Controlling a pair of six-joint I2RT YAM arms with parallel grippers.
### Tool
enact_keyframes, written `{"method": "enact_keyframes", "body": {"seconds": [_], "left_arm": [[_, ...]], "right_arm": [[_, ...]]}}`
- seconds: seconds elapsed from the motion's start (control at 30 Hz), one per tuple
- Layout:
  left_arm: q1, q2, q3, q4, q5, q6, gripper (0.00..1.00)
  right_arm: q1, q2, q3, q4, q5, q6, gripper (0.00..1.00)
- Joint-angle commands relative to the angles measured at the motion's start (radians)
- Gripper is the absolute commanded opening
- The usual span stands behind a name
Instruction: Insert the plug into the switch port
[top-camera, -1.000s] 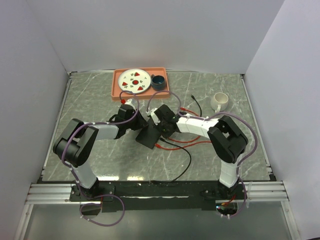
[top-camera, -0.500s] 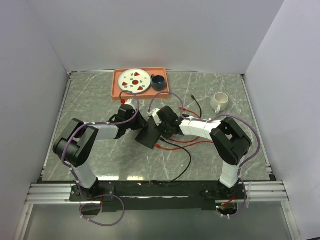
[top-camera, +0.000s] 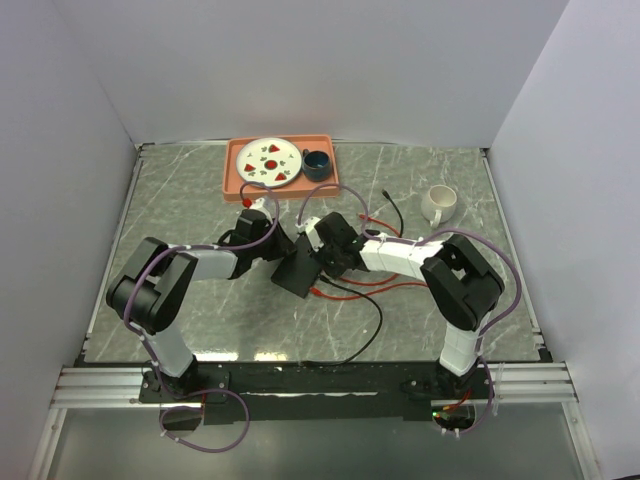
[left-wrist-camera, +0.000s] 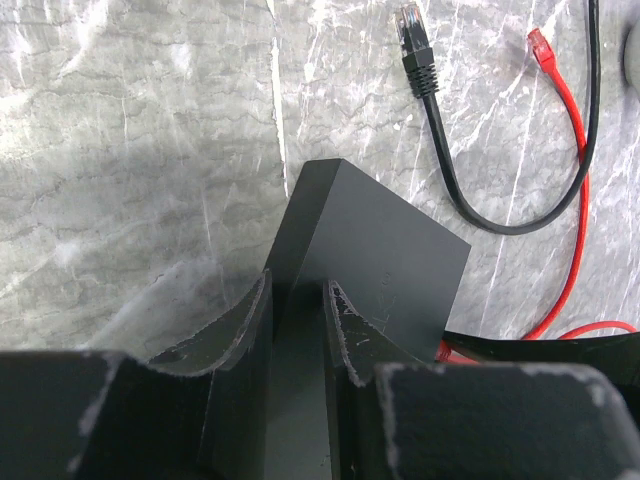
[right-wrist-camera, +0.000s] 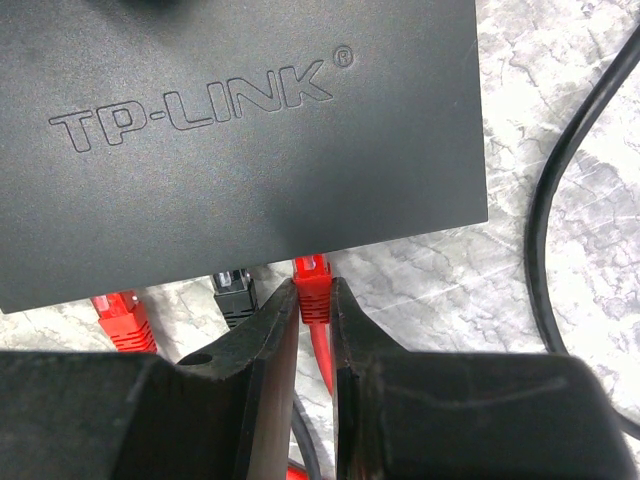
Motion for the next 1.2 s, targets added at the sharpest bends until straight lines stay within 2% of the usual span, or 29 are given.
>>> {"method": "enact_keyframes", "body": {"seconds": [0.0,0.27,0.6,0.9,1.07,1.17], "left_arm": [[-0.201,0.041,-0.012,-0.054,0.492,-0.097,0.01],[-0.261,0.049,-0.004,-0.023,0.489,-0.134,0.01],[-0.27,0.035,-0.041,0.0,0.495,-0.157,0.01],[-0.3,0.023,-0.033,0.009,0.509,-0.174,0.01],[-0.307,0.023,-0.029,0.004,0.504,-0.171,0.01],[-0.301,0.011,-0.013,-0.038,0.472,-0.148,0.01]], "right_arm": [[0.021,-0.005,0.124,1.104,-0.137,0.048,0.0],[0.023,0.062,0.227,1.09,-0.159,0.049,0.0],[0.018,0.111,0.316,1.107,-0.159,0.062,0.0],[0.018,0.229,0.52,1.047,-0.168,0.083,0.0],[0.018,0.243,0.515,1.041,-0.156,0.074,0.0],[0.017,0.186,0.46,1.026,-0.137,0.063,0.0]]}}
